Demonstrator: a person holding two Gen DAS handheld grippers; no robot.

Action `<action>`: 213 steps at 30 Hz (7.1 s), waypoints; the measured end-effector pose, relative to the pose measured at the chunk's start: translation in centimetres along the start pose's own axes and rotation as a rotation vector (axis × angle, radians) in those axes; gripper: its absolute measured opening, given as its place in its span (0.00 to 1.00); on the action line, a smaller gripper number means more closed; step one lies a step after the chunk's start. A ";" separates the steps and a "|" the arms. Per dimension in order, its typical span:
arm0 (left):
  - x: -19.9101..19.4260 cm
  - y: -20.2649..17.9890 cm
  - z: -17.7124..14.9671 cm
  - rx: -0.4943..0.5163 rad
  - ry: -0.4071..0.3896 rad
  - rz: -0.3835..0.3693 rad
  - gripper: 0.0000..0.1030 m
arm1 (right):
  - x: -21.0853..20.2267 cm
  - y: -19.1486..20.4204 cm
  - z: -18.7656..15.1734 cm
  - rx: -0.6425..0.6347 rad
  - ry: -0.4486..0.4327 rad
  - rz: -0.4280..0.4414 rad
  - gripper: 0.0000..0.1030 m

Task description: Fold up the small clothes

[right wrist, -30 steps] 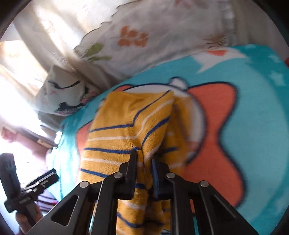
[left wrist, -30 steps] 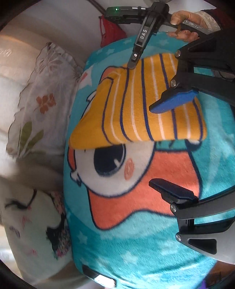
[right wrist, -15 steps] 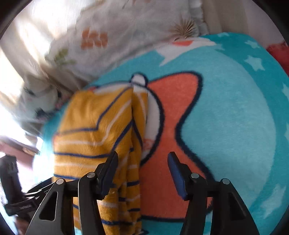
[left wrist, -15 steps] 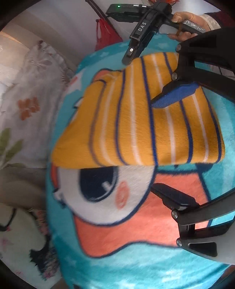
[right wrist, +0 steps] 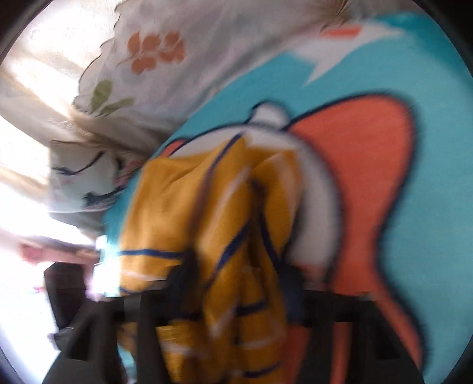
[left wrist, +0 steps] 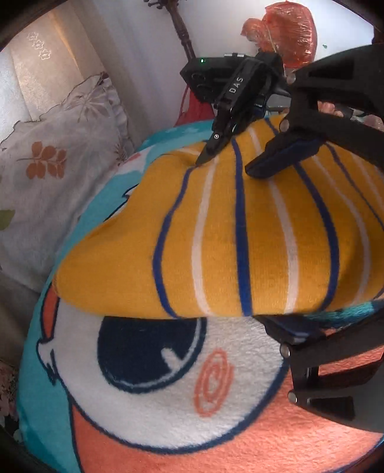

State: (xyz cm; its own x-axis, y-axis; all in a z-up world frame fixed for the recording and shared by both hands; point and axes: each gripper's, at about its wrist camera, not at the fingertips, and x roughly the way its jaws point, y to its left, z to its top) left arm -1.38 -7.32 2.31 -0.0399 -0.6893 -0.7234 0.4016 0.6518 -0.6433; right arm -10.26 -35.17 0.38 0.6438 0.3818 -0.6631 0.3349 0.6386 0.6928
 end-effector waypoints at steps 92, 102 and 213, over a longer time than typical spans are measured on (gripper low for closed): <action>-12.5 -11.3 -11.9 0.222 -0.410 0.770 1.00 | -4.9 9.1 -15.7 -0.404 -0.024 -0.524 0.64; -13.1 -11.1 -11.7 0.218 -0.388 0.684 1.00 | -4.9 9.8 -15.4 -0.420 -0.039 -0.526 0.65; -11.0 -6.0 -14.0 0.105 -0.127 0.693 1.00 | -3.0 11.1 -18.0 -0.469 -0.028 -0.635 0.69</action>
State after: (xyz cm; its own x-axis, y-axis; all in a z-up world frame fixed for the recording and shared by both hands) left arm -16.18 0.73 10.60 0.3612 -0.1631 -0.9181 0.3819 0.9241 -0.0139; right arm -20.90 -17.23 4.94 0.4461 -0.1632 -0.8800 0.3230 0.9463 -0.0118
